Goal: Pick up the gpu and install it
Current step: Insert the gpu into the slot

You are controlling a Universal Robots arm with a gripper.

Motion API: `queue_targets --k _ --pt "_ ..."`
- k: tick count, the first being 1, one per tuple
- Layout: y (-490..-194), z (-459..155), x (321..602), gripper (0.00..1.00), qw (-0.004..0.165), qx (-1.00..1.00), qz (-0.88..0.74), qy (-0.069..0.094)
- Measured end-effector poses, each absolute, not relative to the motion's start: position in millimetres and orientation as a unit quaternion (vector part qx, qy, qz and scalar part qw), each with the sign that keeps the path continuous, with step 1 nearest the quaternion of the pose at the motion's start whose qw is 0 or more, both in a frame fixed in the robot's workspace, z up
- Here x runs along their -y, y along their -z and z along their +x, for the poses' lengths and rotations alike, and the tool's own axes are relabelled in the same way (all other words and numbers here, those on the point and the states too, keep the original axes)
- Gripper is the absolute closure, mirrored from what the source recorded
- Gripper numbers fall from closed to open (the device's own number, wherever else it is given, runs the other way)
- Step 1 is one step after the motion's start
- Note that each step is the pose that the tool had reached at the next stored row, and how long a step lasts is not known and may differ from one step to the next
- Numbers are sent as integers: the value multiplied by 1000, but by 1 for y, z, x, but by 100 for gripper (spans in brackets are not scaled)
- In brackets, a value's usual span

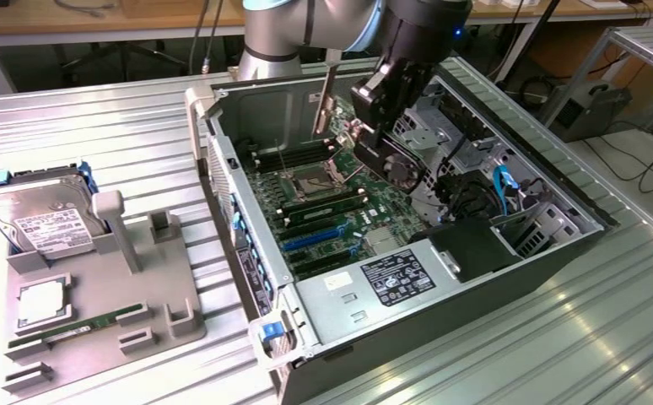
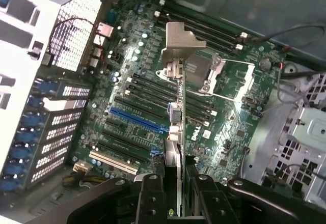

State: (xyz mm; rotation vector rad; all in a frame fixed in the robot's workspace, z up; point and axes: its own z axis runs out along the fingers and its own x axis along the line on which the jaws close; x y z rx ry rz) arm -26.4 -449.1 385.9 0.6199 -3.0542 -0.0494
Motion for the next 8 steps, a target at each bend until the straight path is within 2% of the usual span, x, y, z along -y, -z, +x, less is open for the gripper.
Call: queue_targets --k 8 --pt "-382 -26 449 74 14 961 275 15"
